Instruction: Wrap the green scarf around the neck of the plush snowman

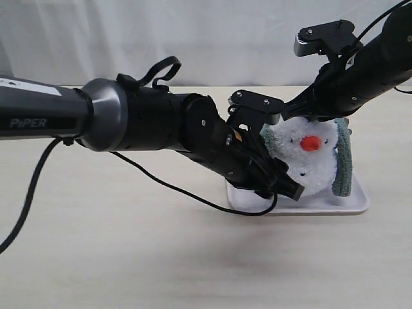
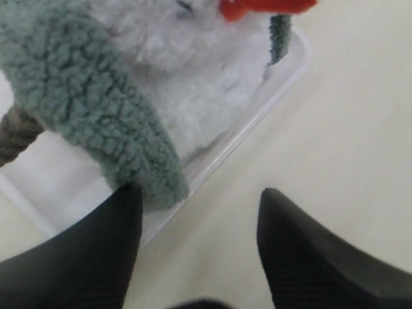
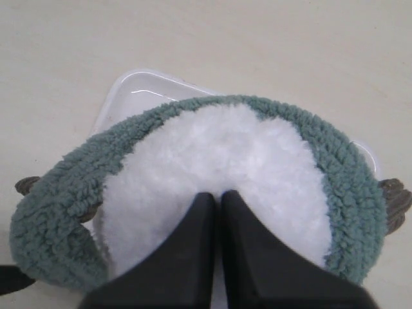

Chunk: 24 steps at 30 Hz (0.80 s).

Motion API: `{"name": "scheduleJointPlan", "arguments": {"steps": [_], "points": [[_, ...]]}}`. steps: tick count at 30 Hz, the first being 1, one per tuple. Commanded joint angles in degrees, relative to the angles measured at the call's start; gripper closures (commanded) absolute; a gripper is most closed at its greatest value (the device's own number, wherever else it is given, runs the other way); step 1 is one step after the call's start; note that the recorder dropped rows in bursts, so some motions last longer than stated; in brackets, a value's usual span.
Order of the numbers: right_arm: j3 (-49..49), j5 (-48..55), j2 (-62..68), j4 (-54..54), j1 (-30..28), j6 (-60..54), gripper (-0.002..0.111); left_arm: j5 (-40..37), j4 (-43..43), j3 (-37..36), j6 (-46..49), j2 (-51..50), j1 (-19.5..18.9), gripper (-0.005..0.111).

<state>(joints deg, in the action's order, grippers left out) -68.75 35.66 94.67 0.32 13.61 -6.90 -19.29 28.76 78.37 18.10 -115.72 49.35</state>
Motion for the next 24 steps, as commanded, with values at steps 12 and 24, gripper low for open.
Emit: {"name": "scheduleJointPlan", "arguments": {"steps": [12,24], "points": [[0.44,1.76,0.4,0.33,-0.17,0.05,0.104,7.82,0.7,-0.29,-0.08,-4.72,-2.69,0.05],[0.44,1.25,0.4,0.33,-0.17,0.05,0.104,9.63,0.4,-0.29,1.5,-4.79,-1.63,0.085]]}}
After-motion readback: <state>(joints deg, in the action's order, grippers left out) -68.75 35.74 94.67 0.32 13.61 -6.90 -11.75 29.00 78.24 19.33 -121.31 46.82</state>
